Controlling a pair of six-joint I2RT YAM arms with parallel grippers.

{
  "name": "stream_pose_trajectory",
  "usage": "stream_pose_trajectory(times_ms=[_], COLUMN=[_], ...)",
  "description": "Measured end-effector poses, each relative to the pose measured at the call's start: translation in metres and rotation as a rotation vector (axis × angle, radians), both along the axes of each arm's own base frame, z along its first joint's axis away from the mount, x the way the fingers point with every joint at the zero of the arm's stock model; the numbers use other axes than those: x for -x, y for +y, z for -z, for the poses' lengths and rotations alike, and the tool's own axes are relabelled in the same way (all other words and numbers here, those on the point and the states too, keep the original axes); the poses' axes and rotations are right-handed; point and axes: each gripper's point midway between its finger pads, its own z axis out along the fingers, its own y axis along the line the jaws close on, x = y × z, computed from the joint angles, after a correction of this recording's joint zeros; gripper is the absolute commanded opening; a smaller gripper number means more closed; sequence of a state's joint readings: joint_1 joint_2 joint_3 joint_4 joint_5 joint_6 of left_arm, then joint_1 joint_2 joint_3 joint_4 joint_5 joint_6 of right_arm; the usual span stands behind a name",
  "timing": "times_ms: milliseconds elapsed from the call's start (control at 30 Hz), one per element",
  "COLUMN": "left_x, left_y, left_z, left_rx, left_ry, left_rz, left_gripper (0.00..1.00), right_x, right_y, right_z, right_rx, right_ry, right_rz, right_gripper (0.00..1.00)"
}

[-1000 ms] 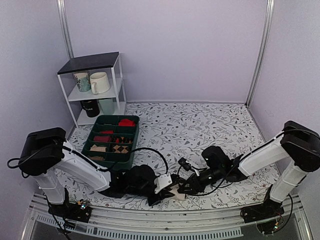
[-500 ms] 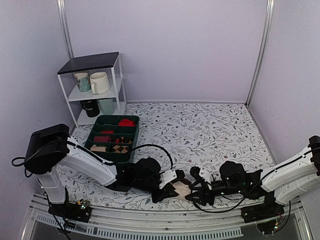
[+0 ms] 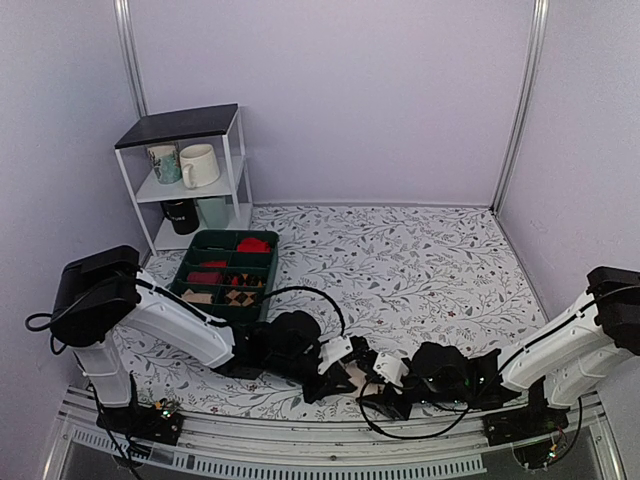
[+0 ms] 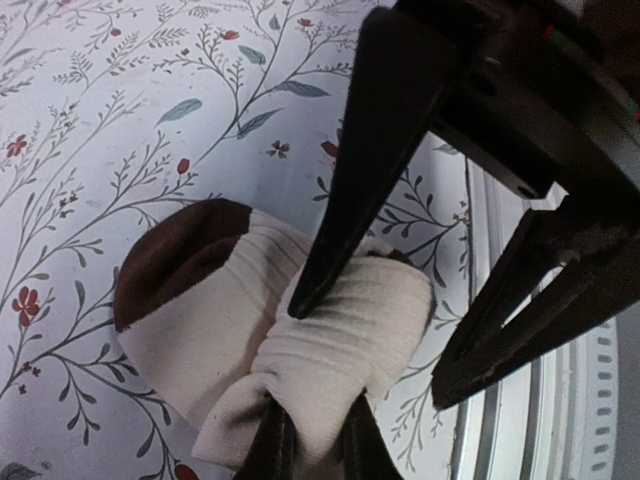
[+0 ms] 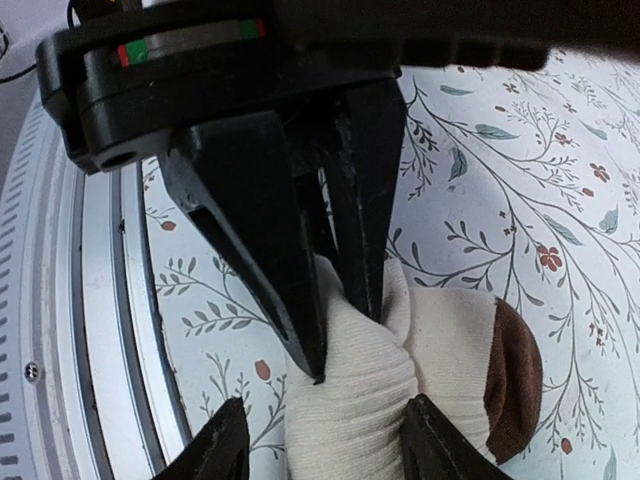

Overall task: Roll the socks
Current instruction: Roll the sock at the center of the board.

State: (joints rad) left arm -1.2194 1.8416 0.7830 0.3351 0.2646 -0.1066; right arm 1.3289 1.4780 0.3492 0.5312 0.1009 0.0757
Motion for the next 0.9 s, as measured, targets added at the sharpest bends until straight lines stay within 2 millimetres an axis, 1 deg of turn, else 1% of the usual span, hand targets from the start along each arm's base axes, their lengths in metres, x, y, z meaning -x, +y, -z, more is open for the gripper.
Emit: stream_pose_trajectory(times_ms=[100,300,367,467,533,567,600,633,667,767,900], left_x=[0.000,-0.001,-0.001,-0.003,-0.003,-0.003,-0.003,-0.003,-0.004,-0.005,-0.001], left_y=[0.000,0.001,0.001,0.002,0.002,0.003,0.004,0.006,0.008,0.018,0.043], left_z=[0.000,0.001,0.001,0.001,0.001,0.001,0.000,0.000,-0.001,-0.007,-0.016], left_rx=[0.000,0.002,0.002,0.001,0.002,0.003,0.003,0.004,0.004,0.009,0.006], left_ry=[0.008,0.027,0.033,0.044,0.048,0.049,0.049,0.048,0.044,0.000,-0.112], left_rz=[-0.004,-0.010,-0.015,-0.024,-0.028,-0.029,-0.030,-0.034,-0.041,-0.058,-0.063], left_gripper=[0.00,0.00,0.00,0.00,0.00,0.07,0.17,0.24,0.28,0.30,0.30], right_x=[-0.002,-0.002,-0.002,-0.002,-0.002,-0.002,-0.002,-0.003,-0.003,-0.002,-0.006], right_y=[-0.001,0.000,0.001,0.003,0.003,0.004,0.004,0.005,0.007,0.012,0.011], right_z=[0.001,0.006,0.008,0.010,0.011,0.012,0.012,0.013,0.012,0.010,0.009], right_rx=[0.006,0.006,0.002,-0.008,-0.013,-0.019,-0.021,-0.023,-0.032,-0.063,-0.100], right_ry=[-0.010,0.015,0.029,0.049,0.064,0.073,0.077,0.080,0.086,0.142,0.236], right_rz=[0.012,0.029,0.039,0.055,0.066,0.072,0.075,0.077,0.078,0.080,0.098], right_gripper=[0.36,0.26,0.20,0.09,0.05,0.05,0.05,0.05,0.04,0.04,0.05])
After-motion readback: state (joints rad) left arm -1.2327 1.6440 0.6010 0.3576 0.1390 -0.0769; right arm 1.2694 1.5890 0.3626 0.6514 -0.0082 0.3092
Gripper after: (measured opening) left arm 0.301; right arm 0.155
